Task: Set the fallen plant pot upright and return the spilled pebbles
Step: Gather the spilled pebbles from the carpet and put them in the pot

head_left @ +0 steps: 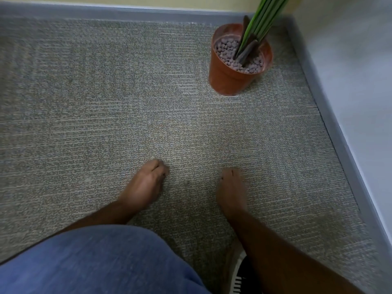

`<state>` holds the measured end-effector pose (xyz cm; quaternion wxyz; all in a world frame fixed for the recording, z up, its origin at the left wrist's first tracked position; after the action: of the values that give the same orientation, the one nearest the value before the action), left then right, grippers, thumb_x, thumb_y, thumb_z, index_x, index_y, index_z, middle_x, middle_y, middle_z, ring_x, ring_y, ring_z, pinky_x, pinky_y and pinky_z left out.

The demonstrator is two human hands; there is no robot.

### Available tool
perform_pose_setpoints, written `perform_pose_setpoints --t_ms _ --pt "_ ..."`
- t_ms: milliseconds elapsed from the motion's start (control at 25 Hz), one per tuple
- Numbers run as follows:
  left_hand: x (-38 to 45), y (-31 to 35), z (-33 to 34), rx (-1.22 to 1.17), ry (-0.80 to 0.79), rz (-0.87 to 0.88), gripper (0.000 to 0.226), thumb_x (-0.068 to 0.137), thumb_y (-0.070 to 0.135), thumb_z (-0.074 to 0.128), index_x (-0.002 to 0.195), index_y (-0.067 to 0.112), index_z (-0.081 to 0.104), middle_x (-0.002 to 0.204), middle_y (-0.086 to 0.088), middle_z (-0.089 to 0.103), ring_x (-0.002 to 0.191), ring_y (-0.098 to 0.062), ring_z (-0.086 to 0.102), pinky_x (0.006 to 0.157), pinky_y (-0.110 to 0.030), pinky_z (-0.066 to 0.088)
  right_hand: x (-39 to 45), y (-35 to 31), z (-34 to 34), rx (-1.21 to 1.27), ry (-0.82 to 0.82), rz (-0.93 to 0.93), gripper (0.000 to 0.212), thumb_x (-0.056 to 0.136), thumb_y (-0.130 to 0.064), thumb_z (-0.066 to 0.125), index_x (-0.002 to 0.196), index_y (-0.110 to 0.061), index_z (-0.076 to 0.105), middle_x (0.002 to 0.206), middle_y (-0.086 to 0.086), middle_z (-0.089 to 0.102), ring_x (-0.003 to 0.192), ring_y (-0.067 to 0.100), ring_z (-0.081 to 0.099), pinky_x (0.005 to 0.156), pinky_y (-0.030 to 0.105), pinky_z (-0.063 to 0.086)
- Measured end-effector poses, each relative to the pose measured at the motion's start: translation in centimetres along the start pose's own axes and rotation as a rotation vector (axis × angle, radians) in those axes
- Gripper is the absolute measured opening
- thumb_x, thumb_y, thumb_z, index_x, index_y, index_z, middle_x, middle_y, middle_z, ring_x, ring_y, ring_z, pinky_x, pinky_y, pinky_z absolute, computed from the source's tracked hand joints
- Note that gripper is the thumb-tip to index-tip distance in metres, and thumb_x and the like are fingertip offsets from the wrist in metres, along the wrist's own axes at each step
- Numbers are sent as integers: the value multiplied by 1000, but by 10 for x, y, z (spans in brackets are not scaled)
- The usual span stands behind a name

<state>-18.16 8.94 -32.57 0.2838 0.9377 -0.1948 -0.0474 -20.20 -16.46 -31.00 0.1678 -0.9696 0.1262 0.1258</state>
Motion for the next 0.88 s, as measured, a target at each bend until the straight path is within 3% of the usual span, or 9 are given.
perform_pose_setpoints --t_ms 200,320,560,760,880 --pt "14 34 17 -124 -135 85 13 98 9 59 103 16 69 107 0 60 97 -17 60 84 -33 52 -2 -27 6 36 -68 -154 14 92 0 47 100 -8 55 111 12 53 94 32 56 78 38 41" --pt "16 42 27 -113 -182 145 10 97 12 61 104 11 69 106 -4 59 98 -19 58 85 -37 51 -2 -35 12 90 -104 -220 13 91 0 49 100 -5 57 110 15 52 93 33 54 82 43 46" --pt "17 51 26 88 -181 290 11 85 10 75 93 9 68 95 -8 61 85 -23 61 69 -34 52 -1 -40 16 82 -137 -266 16 96 -10 46 107 -9 58 114 13 53 94 34 57 82 44 46" --pt "33 51 26 -80 -242 117 13 93 12 63 104 15 69 104 -1 62 93 -15 60 82 -33 51 6 -50 15 175 -163 -232 10 96 -16 47 99 -14 56 107 8 54 91 28 56 79 40 46" --pt "53 53 21 -220 -210 -39 13 87 6 64 82 18 67 87 3 66 81 -14 62 77 -34 50 20 -56 2 267 -141 -225 13 92 -14 49 81 -20 51 94 9 55 84 24 51 72 36 39"
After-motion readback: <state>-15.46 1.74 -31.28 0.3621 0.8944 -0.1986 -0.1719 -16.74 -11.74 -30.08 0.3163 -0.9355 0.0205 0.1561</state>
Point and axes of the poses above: each hand's wrist, its own x-axis towards the middle knuckle, its own z-axis out of the palm, y = z × x, the point moved 3 cm from there along x, towards the middle knuckle
